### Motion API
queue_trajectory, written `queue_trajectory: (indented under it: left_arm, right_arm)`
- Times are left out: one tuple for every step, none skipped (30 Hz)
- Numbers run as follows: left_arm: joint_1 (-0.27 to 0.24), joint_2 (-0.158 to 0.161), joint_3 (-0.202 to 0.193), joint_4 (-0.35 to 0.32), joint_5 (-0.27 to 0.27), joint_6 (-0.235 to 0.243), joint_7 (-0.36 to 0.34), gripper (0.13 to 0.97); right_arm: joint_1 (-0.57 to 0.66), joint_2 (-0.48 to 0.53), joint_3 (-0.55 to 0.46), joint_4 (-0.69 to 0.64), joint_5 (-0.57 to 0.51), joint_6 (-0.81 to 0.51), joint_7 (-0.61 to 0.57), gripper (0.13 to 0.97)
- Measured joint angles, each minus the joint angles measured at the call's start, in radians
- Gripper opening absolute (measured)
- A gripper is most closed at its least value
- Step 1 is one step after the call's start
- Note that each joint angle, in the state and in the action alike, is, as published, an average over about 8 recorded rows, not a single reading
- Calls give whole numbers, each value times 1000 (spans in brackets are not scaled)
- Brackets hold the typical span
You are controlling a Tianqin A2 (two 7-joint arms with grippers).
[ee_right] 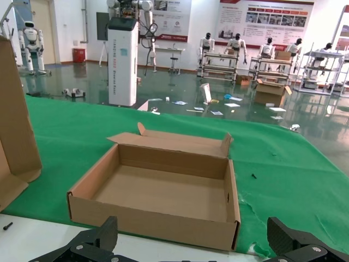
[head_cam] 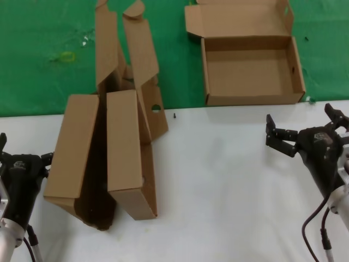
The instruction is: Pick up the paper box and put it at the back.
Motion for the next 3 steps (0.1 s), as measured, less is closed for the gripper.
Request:
queue_trajectory:
  left_arm:
    - [0,0,0,0,0,0,0,966]
    - [0,0,0,0,0,0,0,966]
    - [0,0,0,0,0,0,0,966]
  right_arm:
    - [-1,0,0,-1,2,1,-1,966]
    - [-1,0,0,-1,3,2,-1,966]
    - [-2,0,0,-1,4,3,-1,966]
